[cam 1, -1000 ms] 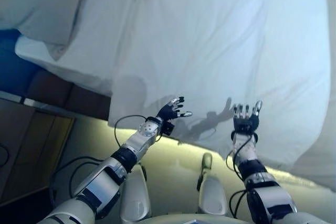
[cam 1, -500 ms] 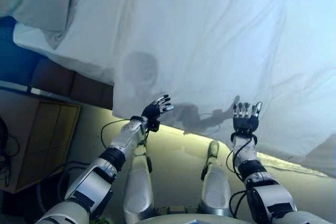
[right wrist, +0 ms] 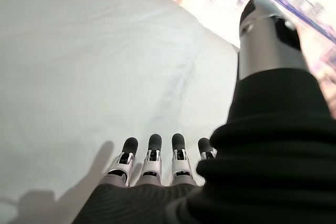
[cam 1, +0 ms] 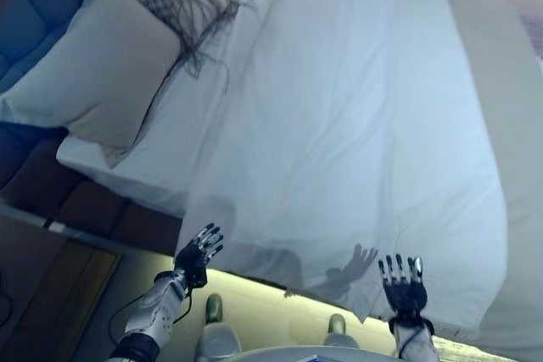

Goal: Make the bed neatly

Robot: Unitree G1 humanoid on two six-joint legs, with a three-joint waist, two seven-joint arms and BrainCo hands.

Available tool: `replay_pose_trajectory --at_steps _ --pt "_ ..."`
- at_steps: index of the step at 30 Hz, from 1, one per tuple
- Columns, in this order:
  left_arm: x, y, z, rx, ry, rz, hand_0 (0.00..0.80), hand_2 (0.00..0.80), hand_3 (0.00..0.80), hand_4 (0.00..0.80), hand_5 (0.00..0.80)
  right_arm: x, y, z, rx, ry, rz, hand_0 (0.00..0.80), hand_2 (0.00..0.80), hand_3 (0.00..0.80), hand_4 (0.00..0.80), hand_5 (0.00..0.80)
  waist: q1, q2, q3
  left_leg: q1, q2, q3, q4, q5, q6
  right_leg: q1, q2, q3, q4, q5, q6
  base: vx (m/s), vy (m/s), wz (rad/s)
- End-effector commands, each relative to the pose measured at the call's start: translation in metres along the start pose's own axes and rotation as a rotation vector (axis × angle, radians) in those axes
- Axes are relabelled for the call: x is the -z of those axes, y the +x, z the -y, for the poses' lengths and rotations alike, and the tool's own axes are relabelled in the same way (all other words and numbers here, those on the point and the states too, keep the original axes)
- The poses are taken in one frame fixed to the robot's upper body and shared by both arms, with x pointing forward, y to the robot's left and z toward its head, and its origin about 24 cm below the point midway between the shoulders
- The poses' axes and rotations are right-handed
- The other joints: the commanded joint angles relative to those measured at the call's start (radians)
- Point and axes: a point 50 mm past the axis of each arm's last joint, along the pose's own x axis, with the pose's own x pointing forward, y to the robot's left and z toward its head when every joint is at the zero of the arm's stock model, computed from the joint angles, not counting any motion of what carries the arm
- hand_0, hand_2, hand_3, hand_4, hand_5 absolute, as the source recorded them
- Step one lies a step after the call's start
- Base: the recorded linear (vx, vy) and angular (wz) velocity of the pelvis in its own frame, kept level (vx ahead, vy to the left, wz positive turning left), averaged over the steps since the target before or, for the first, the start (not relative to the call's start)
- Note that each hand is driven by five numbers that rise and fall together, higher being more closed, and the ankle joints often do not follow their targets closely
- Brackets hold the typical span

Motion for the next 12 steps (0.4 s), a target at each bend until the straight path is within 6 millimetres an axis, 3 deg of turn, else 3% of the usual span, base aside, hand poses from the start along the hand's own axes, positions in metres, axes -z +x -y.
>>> replay_pose_trajectory --at_steps 1,5,12 --pt "-0.027 0.008 0.008 0.031 -0.082 0.148 0.0 0.0 0.0 0.0 0.0 -0.02 0.009 -0.037 -0.157 -0.123 0.067 0.0 0.0 0.0 0.0 0.0 0.002 0.03 0.008 0.048 -0.028 0.024 0.019 -0.037 0.076 -0.058 0.089 0.013 0.053 0.052 -0.088 0.074 0.02 -0.09" --pt "-0.023 0.0 0.005 -0.006 -0.118 0.172 0.0 0.0 0.0 0.0 0.0 -0.018 0.006 -0.052 -0.174 -0.203 0.067 0.0 0.0 0.0 0.0 0.0 0.003 0.038 -0.013 0.079 -0.027 0.018 0.018 -0.046 0.075 -0.022 0.093 0.018 0.047 0.037 -0.09 0.073 0.031 -0.1" --pt "-0.019 -0.003 0.008 0.01 -0.133 0.167 0.0 0.0 0.0 0.0 0.0 -0.009 0.003 -0.048 -0.146 -0.223 0.011 0.0 0.0 0.0 0.0 0.0 0.015 0.037 -0.038 0.12 -0.026 0.009 0.013 -0.061 0.073 0.025 0.086 0.006 0.046 0.017 -0.087 0.076 0.014 -0.02"
